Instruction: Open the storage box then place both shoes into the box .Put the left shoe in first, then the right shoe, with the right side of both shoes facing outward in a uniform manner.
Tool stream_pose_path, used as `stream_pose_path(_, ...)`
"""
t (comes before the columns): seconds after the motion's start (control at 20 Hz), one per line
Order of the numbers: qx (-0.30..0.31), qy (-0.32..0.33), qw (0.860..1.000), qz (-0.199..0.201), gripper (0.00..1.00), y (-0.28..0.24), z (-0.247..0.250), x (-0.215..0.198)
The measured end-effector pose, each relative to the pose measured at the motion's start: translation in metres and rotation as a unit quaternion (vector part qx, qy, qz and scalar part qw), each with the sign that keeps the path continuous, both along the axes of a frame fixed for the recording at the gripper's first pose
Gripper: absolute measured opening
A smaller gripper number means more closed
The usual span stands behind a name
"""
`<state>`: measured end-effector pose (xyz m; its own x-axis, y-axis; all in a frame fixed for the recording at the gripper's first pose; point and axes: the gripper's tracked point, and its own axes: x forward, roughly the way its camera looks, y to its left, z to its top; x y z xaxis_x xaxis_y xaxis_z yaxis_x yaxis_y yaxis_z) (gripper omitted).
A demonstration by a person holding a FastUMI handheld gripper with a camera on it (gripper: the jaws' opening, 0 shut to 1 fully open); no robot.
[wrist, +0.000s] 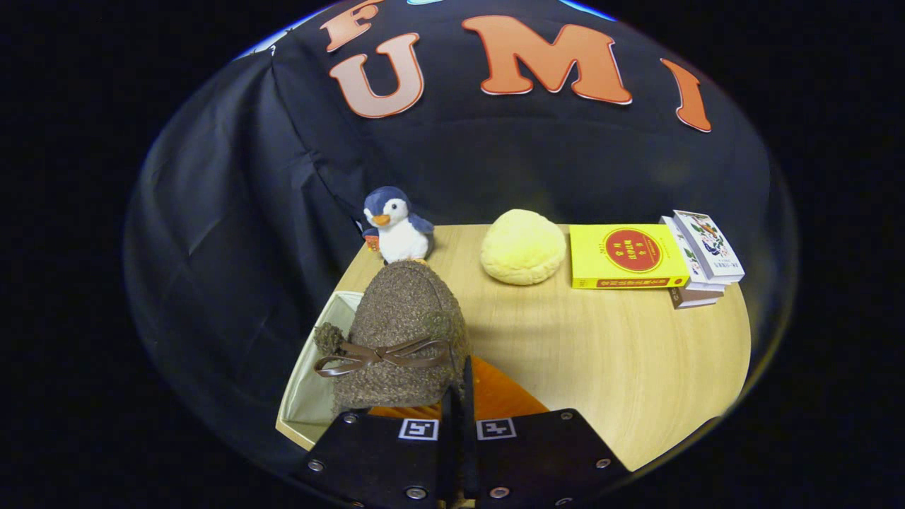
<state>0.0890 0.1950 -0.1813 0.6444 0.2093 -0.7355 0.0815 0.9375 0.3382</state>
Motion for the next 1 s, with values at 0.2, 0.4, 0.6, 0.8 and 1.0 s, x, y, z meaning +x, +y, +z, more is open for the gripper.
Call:
stream_pose_path(0.2, -0.008, 0.02, 1.0, 0.01, 0.07, 0.04, -0.013, 0.004)
stream_pose_path(0.4, -0.036, 0.036, 0.999, 0.004, 0.12, 0.053, -0.033, 0.001)
stream_pose_path(0.6, -0.035, 0.066, 0.997, 0.002, 0.23, 0.062, -0.045, -0.014)
stream_pose_path(0.8, -0.02, 0.037, 0.999, 0.018, 0.31, 0.065, -0.027, -0.019)
stream_pose_path(1.0, 0.003, -0.029, 0.999, 0.029, 0.4, 0.044, 0.028, -0.017)
